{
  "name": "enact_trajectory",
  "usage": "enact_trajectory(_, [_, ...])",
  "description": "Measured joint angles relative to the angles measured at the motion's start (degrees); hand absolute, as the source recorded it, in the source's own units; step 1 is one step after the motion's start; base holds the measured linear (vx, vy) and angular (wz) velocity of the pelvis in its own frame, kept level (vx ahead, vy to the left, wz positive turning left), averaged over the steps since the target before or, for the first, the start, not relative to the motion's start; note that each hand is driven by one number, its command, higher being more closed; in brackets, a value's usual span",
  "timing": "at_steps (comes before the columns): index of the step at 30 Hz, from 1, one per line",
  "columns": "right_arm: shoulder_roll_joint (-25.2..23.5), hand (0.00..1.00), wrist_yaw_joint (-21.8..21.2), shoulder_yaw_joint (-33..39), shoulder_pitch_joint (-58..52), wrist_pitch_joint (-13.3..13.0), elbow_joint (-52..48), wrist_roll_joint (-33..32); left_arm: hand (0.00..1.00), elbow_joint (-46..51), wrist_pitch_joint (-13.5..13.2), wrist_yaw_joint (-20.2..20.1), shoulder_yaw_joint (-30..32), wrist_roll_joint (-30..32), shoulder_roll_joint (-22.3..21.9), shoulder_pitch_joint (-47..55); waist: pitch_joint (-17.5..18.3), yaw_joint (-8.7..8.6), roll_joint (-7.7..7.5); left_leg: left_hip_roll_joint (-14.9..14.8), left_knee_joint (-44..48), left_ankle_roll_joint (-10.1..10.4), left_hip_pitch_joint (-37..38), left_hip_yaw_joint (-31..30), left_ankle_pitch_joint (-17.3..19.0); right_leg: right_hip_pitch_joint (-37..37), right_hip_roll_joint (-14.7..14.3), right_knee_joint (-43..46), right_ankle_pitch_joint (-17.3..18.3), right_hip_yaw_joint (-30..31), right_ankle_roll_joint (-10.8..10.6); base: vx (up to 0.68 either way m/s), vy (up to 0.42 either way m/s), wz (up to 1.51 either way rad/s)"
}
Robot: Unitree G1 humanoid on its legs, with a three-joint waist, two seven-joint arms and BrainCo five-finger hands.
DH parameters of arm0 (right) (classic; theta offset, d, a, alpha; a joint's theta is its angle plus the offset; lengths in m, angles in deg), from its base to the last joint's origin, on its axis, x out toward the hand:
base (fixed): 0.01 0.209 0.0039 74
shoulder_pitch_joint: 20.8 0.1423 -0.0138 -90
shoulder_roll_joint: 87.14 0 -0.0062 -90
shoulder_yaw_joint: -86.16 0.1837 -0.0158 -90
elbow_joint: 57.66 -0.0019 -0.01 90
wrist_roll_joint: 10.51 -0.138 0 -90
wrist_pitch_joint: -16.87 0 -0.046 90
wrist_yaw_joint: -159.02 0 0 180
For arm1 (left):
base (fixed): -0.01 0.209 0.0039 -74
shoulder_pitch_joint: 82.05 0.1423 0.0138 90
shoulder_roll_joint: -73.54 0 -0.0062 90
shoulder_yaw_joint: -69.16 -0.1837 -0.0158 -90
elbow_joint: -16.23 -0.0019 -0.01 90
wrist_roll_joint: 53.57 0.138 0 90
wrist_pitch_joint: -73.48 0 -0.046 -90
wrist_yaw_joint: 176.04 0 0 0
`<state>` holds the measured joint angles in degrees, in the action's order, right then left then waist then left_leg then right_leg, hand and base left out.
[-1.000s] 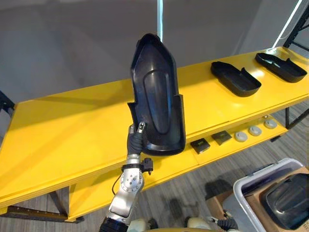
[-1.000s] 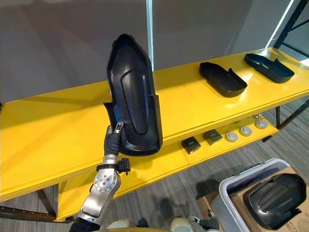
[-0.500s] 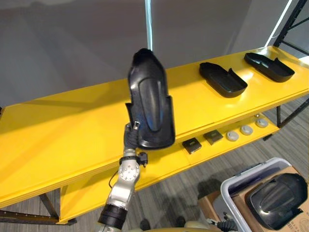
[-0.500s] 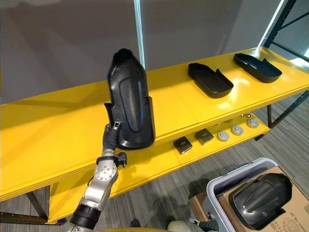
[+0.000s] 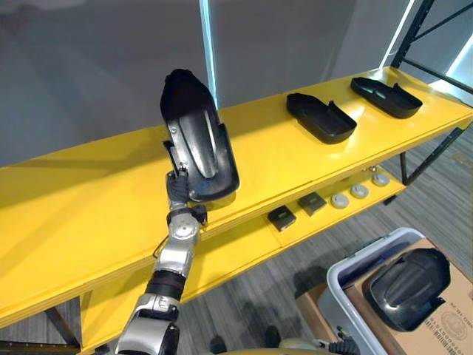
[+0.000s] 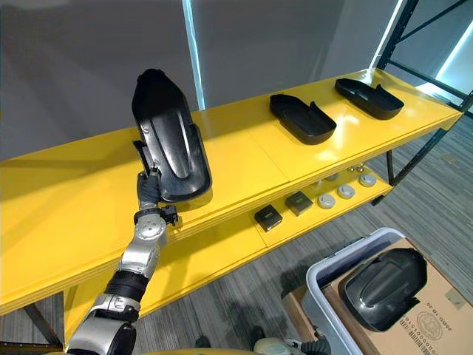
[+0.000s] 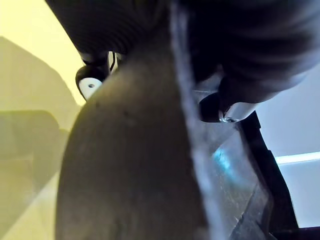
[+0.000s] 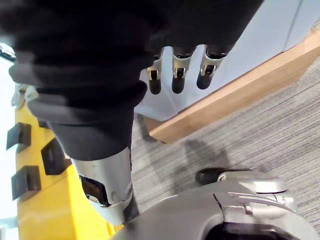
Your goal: Walk over and take plastic housings, then place them on the shelf
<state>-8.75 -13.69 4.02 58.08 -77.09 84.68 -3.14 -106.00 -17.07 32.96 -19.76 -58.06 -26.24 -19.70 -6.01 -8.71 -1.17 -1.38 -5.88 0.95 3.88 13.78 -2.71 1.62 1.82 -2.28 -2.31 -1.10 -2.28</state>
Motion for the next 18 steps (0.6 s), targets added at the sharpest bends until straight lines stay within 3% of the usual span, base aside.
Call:
enact_trajectory(5, [-0.5,0.0,0.0,0.0,0.1,0.0,-1.3,0.0,1.0,-2.7,0.3,0.1,1.9,-1.2,1.0,-2.6,-0.8,0.01,-0.37,-0.2,0.0,0.0,0.0,0.3,0.0,-0.1,-0.2,0.0,0.0,0.1,0.0,0.0,0.0,0.0])
enact_trajectory(6, [-0.5,0.0,0.0,0.0,0.1,0.0,-1.6,0.0,0.0,-3.6,0.4,0.2,2.2,-1.5,1.1,-3.1,-0.9,0.0,-0.32,-0.2,0.0,0.0,0.0,0.3,0.0,-0.1,-0.2,0.0,0.0,0.1,0.0,0.0,0.0,0.0])
enact_trajectory(18, [-0.6,0.0,0.1,0.0,0.2,-0.2,-2.0,0.0,0.0,-6.7,1.5,1.2,4.3,-1.6,1.3,-5.1,-2.0,0.1,-0.44,-0.2,0.0,0.0,0.4,0.3,0.0,0.3,-0.1,0.2,0.0,-0.1,0.1,-0.01,-0.002,0.0])
